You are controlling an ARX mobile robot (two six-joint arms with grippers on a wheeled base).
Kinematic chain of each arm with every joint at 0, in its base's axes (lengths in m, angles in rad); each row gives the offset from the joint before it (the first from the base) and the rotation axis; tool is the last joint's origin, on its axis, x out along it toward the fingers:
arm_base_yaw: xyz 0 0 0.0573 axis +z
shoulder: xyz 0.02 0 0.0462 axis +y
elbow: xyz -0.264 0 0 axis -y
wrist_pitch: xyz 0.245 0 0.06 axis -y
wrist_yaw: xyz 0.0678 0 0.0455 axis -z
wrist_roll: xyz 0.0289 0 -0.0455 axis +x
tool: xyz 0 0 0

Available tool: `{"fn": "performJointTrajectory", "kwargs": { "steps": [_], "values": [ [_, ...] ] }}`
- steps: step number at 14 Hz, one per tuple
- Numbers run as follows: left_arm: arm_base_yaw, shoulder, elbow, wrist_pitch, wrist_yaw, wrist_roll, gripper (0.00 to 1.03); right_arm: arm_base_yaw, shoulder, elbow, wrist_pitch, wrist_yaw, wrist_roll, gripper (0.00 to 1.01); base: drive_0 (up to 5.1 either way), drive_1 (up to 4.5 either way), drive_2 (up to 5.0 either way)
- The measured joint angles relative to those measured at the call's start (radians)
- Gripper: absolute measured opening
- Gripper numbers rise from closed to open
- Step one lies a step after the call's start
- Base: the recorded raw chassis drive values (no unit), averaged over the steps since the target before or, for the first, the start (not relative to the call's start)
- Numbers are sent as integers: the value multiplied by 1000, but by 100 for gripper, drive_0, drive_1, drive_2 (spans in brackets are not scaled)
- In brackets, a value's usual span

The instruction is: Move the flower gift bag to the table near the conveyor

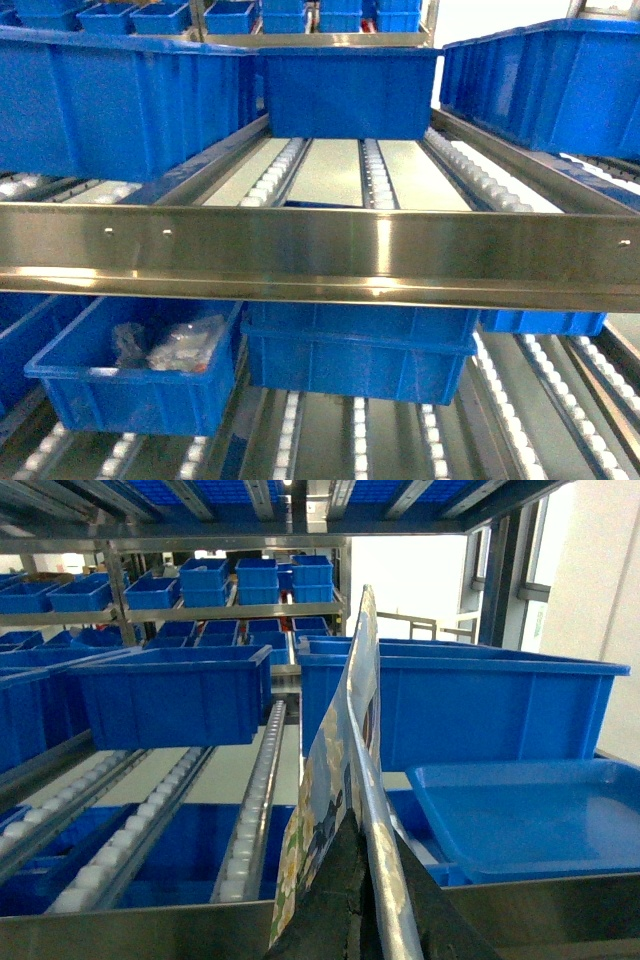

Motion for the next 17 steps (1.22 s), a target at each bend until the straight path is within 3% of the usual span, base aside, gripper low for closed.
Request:
{"fn": "performJointTrajectory", "kwargs": {
  "steps": [17],
  "values": [
    [0,0,0,0,0,0,2,0,0,0,0,0,0,2,-470,164,347]
  ]
}}
